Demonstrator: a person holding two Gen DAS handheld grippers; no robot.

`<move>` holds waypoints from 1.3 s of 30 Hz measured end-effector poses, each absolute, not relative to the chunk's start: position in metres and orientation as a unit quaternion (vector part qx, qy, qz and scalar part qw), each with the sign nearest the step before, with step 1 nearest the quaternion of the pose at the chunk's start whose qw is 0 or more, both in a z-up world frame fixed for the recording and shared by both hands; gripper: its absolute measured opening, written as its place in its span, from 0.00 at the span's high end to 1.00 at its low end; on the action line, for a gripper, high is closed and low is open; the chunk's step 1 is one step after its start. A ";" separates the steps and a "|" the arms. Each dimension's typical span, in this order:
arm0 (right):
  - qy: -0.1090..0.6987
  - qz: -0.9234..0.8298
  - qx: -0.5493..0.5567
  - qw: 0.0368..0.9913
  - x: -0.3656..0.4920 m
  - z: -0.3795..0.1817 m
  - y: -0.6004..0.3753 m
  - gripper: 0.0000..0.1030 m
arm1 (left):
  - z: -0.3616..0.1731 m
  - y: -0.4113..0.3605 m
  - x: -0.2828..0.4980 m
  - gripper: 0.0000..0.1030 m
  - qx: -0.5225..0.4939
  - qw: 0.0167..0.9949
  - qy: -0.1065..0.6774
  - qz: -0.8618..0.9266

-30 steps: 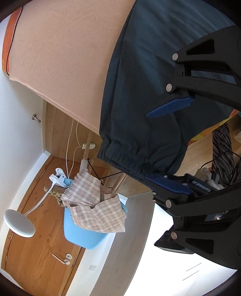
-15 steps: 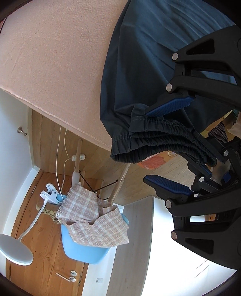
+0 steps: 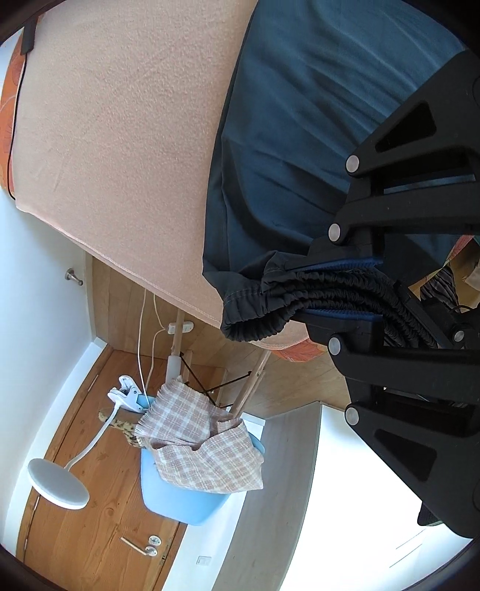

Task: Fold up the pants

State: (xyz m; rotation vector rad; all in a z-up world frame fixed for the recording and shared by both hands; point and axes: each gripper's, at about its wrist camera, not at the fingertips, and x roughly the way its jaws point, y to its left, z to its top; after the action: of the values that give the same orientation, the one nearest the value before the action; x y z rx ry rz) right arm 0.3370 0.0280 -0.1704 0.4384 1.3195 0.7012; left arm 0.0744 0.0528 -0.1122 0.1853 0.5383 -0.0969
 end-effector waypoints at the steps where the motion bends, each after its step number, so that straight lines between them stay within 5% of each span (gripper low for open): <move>1: 0.592 0.315 0.204 0.713 0.336 -0.169 0.022 0.82 | -0.111 0.049 0.073 0.81 0.100 0.959 0.262 -0.045; 14: 0.574 0.298 0.246 0.722 0.325 -0.159 -0.034 0.83 | -0.098 0.033 0.071 0.73 0.077 0.958 0.267 -0.073; 20: 0.559 0.298 0.234 0.737 0.310 -0.141 -0.059 0.83 | -0.087 0.015 0.070 0.84 0.032 0.948 0.287 -0.136; 39: 0.523 0.239 0.243 0.781 0.245 -0.113 -0.206 0.83 | -0.070 -0.081 0.058 0.85 -0.042 0.919 0.302 -0.249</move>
State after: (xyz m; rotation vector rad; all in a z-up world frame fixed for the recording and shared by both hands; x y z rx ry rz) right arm 0.2446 -0.2060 -0.1132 0.5243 1.1286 0.5172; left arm 0.0579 -0.0814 -0.0702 -0.0868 0.6206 -0.5115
